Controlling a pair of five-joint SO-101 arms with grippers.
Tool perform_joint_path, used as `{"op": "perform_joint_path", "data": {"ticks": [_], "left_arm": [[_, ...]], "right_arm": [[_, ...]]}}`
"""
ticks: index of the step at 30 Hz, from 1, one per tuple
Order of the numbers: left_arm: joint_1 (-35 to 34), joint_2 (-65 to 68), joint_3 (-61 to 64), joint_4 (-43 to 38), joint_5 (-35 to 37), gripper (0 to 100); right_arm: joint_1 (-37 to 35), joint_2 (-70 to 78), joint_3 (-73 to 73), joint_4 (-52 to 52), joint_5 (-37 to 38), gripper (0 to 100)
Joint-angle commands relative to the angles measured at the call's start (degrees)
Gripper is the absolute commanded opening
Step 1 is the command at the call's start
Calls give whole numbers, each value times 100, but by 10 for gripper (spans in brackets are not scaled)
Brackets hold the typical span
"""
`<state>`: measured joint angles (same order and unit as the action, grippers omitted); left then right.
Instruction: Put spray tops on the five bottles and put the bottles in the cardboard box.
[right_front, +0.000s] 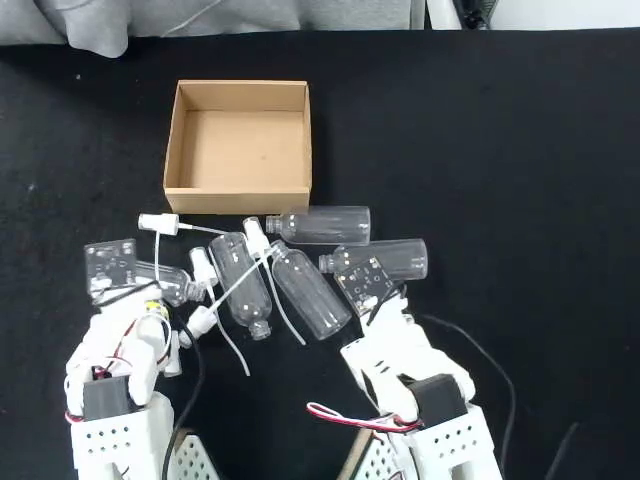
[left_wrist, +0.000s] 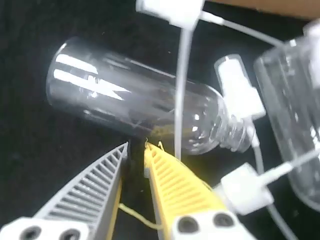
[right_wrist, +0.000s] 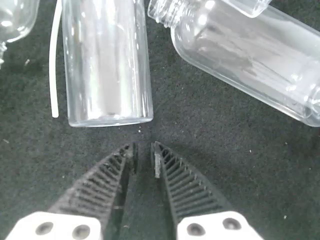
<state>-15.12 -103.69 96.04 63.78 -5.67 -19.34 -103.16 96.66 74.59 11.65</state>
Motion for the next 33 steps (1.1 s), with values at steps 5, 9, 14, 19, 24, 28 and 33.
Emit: {"op": "perform_joint_path", "data": {"ticks": [5,9,14,19,24,28,33], "left_arm": [[-75,-79,110,-114,-466,51],[-84,-79,84,18,-492,51],[-84,-79,-382,809,-1046,51],[-84,-79,-400,914,-1741,51],[-84,-79,-400,923,-1987,51],[-84,-79,-303,879,-2004,51],[-84,-79,-242,791,-2004,52]], "right_arm": [[97,-567,-22,26,-9,23],[132,-558,-84,9,26,22],[492,-549,-435,9,35,22],[1037,-549,-796,-220,35,22],[1495,-549,-1121,-457,985,25],[1662,-549,-1464,-659,1741,26],[1829,-549,-2062,-730,1697,27]]}}
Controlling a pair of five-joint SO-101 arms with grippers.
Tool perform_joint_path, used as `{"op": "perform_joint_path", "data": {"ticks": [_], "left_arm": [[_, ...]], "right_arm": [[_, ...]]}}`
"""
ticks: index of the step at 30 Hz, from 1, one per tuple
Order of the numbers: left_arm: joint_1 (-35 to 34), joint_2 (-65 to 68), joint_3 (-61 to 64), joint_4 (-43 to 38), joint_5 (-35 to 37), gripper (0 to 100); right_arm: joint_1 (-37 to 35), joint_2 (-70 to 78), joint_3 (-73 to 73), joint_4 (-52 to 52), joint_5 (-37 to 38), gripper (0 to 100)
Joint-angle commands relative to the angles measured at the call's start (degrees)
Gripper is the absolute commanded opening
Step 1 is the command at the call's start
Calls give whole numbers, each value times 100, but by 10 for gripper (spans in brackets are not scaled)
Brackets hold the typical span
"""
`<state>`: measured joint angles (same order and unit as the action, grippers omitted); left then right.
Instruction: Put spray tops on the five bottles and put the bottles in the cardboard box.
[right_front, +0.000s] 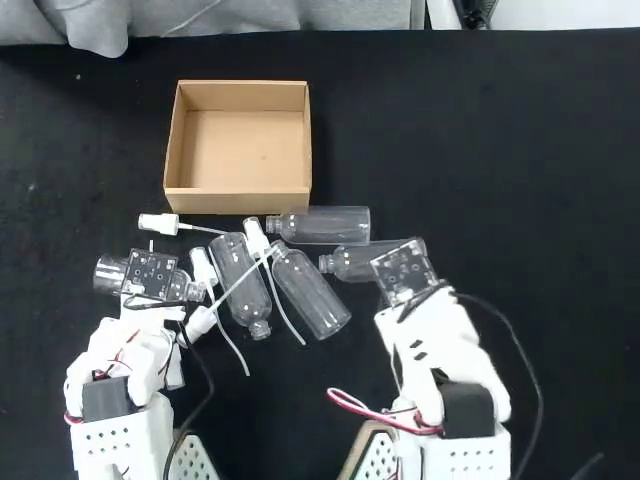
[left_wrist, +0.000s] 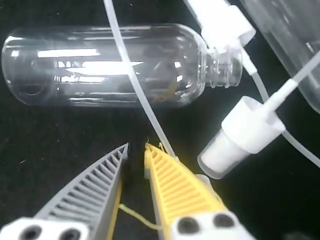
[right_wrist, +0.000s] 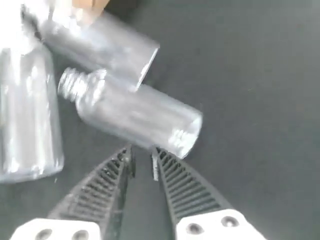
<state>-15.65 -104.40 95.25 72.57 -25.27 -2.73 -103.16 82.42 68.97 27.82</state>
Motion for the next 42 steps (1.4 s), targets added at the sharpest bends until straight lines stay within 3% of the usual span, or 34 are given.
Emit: {"op": "perform_joint_path", "data": {"ticks": [1,10,23,29,33,42], "left_arm": [[-31,-9,-163,-88,-44,52],[-31,-9,-101,-114,-53,55],[-31,-9,-66,-123,-53,59],[-356,0,-57,-79,9,227],[-690,-9,-92,-123,325,268],[-690,-9,-66,-123,334,268]], "right_arm": [[167,-541,-769,-141,70,35],[132,-365,-1710,185,97,90],[123,2536,-3574,492,53,172],[123,3925,-4426,1046,53,174],[114,4752,-4857,1160,-193,174],[-1213,5807,-5613,1512,-905,174]]}}
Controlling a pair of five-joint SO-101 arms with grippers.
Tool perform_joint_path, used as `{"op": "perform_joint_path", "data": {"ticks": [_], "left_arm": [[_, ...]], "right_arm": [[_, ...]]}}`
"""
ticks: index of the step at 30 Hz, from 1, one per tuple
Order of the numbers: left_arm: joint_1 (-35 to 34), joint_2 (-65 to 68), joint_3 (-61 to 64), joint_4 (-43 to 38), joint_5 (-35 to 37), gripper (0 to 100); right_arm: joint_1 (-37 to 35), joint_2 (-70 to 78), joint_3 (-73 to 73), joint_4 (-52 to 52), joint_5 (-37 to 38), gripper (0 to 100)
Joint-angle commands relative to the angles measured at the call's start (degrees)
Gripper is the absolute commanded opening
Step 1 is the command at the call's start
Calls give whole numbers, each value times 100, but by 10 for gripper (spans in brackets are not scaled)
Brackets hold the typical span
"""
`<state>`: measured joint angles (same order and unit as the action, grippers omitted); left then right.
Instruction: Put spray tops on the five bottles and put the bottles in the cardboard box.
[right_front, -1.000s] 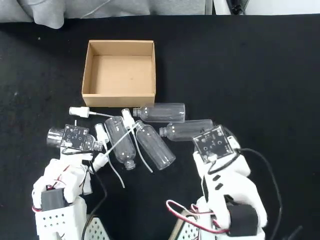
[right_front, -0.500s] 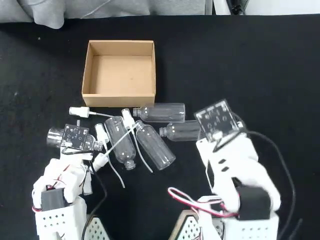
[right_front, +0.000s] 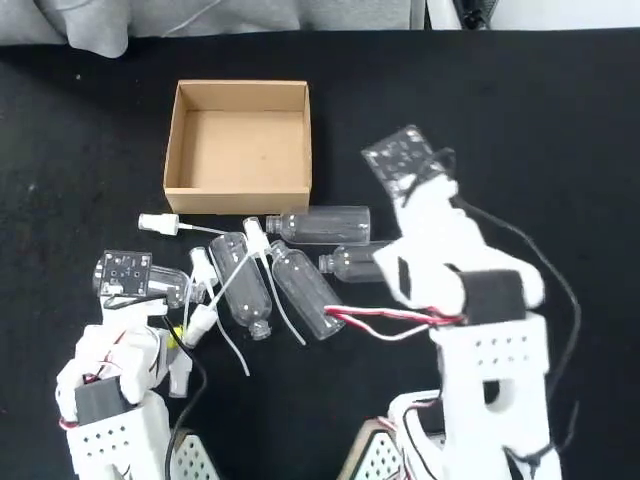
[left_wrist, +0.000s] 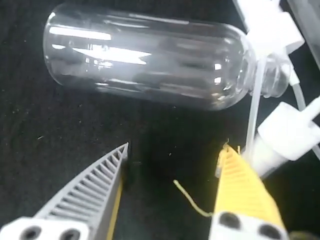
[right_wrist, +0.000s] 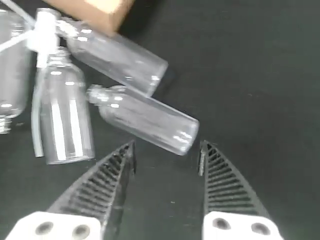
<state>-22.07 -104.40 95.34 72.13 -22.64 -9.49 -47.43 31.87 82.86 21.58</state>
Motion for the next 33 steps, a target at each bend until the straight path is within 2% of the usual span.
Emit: {"op": "perform_joint_path", "data": {"ticks": [1,7,12,21,30,33], "left_arm": [[-48,-9,-75,-79,70,267],[-48,-9,-66,-79,62,267],[-48,-9,-66,-79,62,269],[-84,-9,-101,-79,79,272],[-84,-9,-101,-79,79,272],[-84,-9,-101,-79,79,272]], "right_arm": [[-712,303,-646,167,-369,174],[-1503,822,-1033,149,-853,174],[-1908,1429,-1270,132,-905,174],[-2321,2440,-1684,123,-1046,175],[-2479,3020,-1437,-598,-1046,177],[-2479,3204,-1253,-782,-1055,237]]}}
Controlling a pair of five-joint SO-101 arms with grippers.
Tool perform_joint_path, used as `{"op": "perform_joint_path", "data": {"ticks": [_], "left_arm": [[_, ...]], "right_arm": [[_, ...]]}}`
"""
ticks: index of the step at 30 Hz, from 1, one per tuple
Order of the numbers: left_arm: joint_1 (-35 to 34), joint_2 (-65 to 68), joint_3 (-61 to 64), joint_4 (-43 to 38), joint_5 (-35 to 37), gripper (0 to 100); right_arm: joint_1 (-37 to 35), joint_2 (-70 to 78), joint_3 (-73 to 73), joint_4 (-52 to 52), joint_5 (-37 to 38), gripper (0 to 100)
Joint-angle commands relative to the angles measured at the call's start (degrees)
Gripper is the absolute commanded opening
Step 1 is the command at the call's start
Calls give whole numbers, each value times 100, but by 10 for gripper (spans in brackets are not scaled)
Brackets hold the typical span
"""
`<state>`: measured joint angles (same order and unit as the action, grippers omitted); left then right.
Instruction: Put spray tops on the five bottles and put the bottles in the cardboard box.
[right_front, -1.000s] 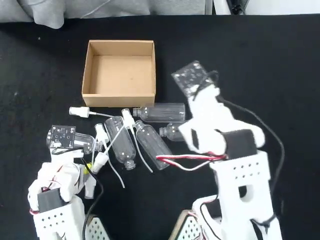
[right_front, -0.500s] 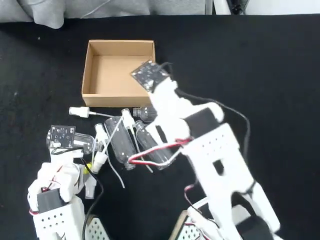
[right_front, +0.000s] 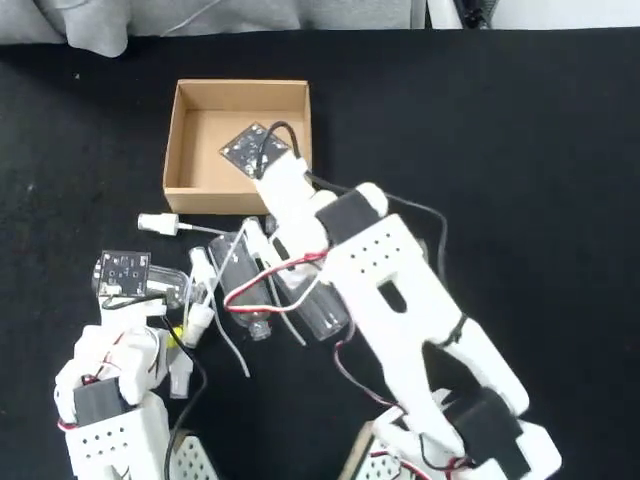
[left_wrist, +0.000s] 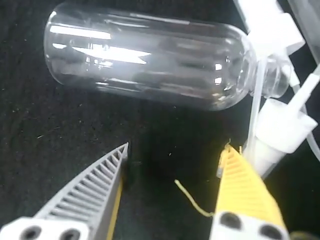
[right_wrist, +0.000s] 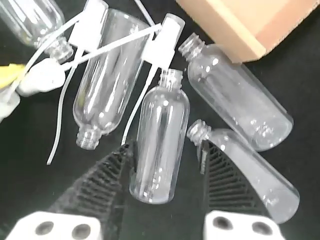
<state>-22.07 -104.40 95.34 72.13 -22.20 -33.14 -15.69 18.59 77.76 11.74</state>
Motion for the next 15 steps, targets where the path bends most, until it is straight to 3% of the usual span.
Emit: {"op": "perform_joint_path", "data": {"ticks": [1,15], "left_arm": [[-75,-9,-101,-79,35,272],[-66,-9,-92,-79,35,271]], "right_arm": [[-114,92,145,-343,-79,260],[-316,690,690,-1134,-185,282]]}}
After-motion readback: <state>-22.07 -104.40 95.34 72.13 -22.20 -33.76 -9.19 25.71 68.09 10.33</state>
